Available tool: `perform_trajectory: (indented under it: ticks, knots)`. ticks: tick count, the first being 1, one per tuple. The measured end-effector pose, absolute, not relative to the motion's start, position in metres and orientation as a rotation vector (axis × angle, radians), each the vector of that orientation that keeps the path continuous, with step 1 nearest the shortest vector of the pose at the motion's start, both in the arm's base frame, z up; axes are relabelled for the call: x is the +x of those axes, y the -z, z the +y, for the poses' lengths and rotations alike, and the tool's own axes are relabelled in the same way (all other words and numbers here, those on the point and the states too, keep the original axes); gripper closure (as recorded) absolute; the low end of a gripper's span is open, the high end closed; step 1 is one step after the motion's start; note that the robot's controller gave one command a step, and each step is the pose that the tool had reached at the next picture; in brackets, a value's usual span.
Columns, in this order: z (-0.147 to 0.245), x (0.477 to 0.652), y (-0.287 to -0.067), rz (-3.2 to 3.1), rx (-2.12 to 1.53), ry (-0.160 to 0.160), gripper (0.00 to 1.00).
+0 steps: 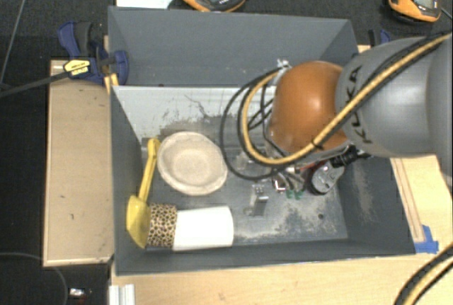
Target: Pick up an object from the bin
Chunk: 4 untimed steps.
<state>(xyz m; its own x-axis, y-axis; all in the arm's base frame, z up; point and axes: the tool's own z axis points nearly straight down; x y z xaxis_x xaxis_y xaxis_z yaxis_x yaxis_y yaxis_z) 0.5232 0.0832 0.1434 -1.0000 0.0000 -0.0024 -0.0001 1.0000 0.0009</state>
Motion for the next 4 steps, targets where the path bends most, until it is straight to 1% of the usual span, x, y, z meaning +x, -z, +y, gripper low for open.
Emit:
perform_trajectory:
  ticks: [1,2,3,4]
  knots:
    - [0.167,0.567,-0.07,3.115,-0.348,-0.006,0.0]
    - [0.191,0.574,-0.135,3.125,-0.247,-0.003,0.0]
    - [0.24,0.59,-0.101,3.073,-0.643,-0.003,0.0]
    - [0.247,0.587,-0.072,3.077,-0.567,-0.006,0.0]
